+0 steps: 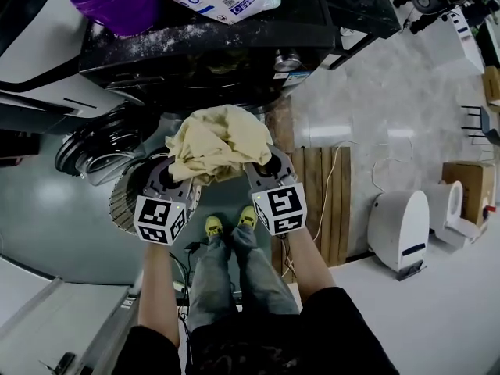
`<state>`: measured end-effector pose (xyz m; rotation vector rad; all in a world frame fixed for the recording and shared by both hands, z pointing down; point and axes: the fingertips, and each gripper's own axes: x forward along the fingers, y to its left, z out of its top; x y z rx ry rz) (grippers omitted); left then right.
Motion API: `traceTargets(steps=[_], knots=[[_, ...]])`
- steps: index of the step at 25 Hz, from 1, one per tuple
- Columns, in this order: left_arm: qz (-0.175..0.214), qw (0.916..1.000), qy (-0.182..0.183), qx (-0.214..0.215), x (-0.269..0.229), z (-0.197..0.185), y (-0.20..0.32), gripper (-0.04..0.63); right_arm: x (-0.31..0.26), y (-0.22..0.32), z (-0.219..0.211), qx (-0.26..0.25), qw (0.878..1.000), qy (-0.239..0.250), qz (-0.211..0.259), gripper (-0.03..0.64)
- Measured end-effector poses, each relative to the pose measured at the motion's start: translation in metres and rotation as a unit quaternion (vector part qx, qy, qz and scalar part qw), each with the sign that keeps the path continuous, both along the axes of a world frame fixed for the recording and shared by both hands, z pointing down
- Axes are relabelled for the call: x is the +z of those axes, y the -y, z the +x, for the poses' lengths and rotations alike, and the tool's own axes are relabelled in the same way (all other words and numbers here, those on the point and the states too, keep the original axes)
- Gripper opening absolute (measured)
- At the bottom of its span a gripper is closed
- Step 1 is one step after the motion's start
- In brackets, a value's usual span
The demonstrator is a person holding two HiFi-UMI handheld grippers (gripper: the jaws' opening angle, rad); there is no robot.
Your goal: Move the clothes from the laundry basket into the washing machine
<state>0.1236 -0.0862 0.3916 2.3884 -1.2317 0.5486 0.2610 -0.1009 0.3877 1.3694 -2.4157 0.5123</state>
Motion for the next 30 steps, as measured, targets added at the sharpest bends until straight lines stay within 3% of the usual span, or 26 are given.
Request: traceTargets(steps=[7,14,30], knots=[[0.006,0.9998,0.014,0.015,0.022,-0.007,0.019,0.078,0.025,0.015,-0.005,0.003,1.000,-0.009,-0.003,0.087],[0.027,0.9995,0.002,0.014,0.044,-0.022,0.046,0.078,0.045,0.036,-0.019,0.044,0.999,-0.005,0.006,0.087],[0.065,0.9966,-0.016,-0.048,0.147,-0.021,0.130,0.078,0.146,0.123,-0.015,0.042,0.998,-0.008,0.039,0.087]])
